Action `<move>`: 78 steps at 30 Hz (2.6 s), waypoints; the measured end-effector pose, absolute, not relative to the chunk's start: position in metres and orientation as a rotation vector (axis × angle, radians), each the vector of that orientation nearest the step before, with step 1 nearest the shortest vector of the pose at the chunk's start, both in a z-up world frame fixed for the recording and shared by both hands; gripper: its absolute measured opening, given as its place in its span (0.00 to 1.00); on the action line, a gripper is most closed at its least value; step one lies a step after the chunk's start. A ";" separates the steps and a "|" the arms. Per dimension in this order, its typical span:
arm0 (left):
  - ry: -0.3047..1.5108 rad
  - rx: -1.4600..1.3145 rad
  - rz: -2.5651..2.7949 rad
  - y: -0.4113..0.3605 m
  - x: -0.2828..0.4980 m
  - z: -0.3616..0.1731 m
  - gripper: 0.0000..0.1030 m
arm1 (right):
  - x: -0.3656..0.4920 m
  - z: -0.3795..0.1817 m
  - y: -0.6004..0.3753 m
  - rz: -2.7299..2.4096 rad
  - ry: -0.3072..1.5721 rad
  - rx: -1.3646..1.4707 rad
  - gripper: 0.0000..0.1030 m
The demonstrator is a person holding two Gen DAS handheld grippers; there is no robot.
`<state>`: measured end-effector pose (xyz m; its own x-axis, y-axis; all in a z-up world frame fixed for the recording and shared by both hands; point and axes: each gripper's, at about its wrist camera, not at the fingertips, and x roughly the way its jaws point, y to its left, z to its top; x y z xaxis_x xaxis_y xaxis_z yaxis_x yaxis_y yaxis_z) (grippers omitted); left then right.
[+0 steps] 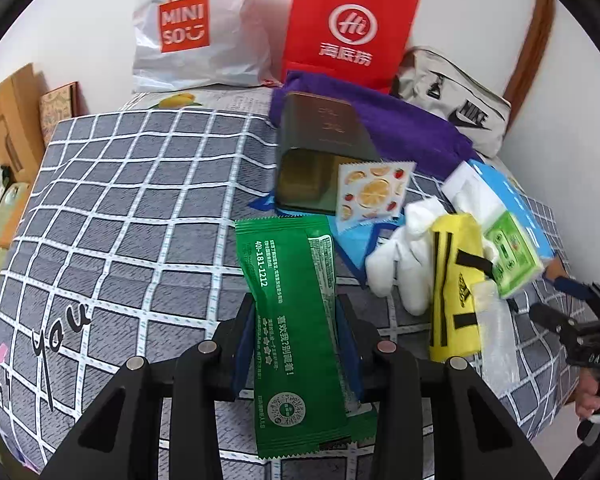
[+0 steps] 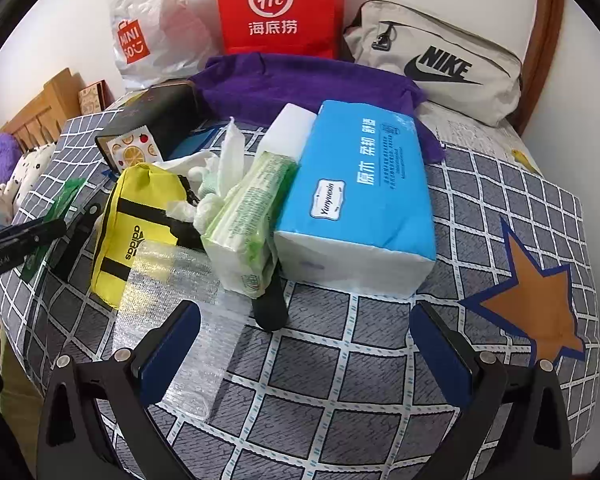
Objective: Organize soft objects
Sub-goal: 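Grasp the green-and-white tube pack with the right tool while the left holds the packet, then carry the green packet and the tube pack with both tools onto the purple towel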
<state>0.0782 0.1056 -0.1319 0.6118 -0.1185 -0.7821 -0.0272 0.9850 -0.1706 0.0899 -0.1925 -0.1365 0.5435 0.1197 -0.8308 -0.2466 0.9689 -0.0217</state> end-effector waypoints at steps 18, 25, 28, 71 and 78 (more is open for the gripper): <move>0.922 -0.161 -0.038 0.115 0.093 -0.136 0.35 | 0.086 -0.122 -0.185 0.267 0.922 -0.086 0.94; 0.923 -0.175 -0.065 0.112 0.093 -0.138 0.35 | 0.097 -0.131 -0.171 0.284 0.940 -0.047 0.63; 0.925 -0.164 -0.071 0.110 0.092 -0.138 0.35 | 0.101 -0.140 -0.168 0.276 0.955 -0.022 0.51; 0.837 -0.069 -0.054 0.083 0.177 -0.032 0.35 | 0.172 -0.046 -0.229 0.247 0.767 0.007 0.17; 0.852 -0.075 -0.052 0.083 0.219 -0.028 0.35 | 0.226 -0.042 -0.231 0.260 0.765 0.003 0.17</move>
<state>0.2192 0.0833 -0.0279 0.6575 -0.0762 -0.7496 0.0157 0.9960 -0.0874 0.2265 -0.2310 -0.0425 0.6907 0.2342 -0.6842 -0.2317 0.9679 0.0974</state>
